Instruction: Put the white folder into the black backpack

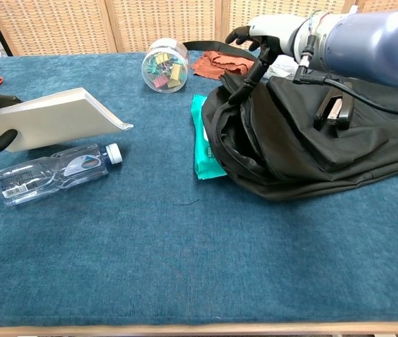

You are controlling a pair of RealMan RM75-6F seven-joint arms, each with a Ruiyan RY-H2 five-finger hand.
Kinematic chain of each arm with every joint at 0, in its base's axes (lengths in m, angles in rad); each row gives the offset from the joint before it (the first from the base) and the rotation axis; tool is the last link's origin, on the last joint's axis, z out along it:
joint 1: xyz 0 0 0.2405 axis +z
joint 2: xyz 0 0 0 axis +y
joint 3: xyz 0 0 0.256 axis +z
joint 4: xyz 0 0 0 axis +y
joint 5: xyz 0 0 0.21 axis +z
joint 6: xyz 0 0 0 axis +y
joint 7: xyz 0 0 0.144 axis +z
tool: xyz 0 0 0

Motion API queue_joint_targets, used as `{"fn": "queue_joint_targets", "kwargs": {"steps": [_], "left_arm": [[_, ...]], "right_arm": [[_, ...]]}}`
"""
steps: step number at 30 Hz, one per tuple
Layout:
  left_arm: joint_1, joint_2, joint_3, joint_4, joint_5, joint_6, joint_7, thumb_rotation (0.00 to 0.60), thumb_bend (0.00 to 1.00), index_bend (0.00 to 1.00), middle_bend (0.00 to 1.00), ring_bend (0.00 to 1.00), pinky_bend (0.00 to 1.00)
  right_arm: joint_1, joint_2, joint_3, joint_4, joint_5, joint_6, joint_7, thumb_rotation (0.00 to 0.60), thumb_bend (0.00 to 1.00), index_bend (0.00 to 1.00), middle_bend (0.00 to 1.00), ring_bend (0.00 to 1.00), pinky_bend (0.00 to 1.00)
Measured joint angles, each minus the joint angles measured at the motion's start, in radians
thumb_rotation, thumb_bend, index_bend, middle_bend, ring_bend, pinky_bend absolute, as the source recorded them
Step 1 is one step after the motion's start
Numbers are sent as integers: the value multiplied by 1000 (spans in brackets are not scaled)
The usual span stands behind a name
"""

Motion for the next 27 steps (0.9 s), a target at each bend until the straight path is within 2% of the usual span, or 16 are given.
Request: {"fn": "queue_joint_targets", "kwargs": {"steps": [4, 6, 10, 14, 18, 21, 24, 27], "left_arm": [[-1, 1, -1, 0, -3, -1, -2, 600, 636, 823, 643, 596, 714], [0, 2, -1, 0, -4, -2, -3, 600, 637, 823, 643, 596, 714], [0, 1, 0, 0, -5, -4, -2, 600, 637, 823, 643, 596, 714], [-1, 2, -1, -1, -6, -3, -3, 600, 637, 823, 643, 597, 714], [-1, 4, -2, -3, -8, -2, -6, 600, 636, 823, 643, 596, 714], [-1, 5, -3, -4, -10, -4, -7, 600, 636, 823, 643, 596, 714], [-1, 7, -4, -6, -11, -3, -10, 600, 637, 823, 643, 596, 714], [-2, 8, -4, -6, -12, -3, -10, 600, 637, 823, 643, 596, 714]], "right_arm": [[-6, -8, -8, 8, -8, 38, -37, 600, 0, 150, 149, 233, 504], [-9, -13, -12, 10, -11, 56, -56, 600, 0, 210, 211, 322, 594], [-18, -19, -22, 10, -11, 87, -103, 600, 54, 345, 362, 488, 713], [-28, -23, -27, 7, -5, 99, -141, 600, 272, 460, 492, 595, 801], [-39, -26, -27, 8, 3, 94, -156, 600, 453, 580, 584, 662, 848], [-48, -29, -23, 15, 0, 89, -158, 600, 611, 622, 627, 701, 859], [-56, -31, -19, 21, -12, 86, -151, 600, 709, 631, 639, 714, 859], [-65, -31, -15, 24, -28, 80, -145, 600, 736, 636, 644, 720, 859]]}}
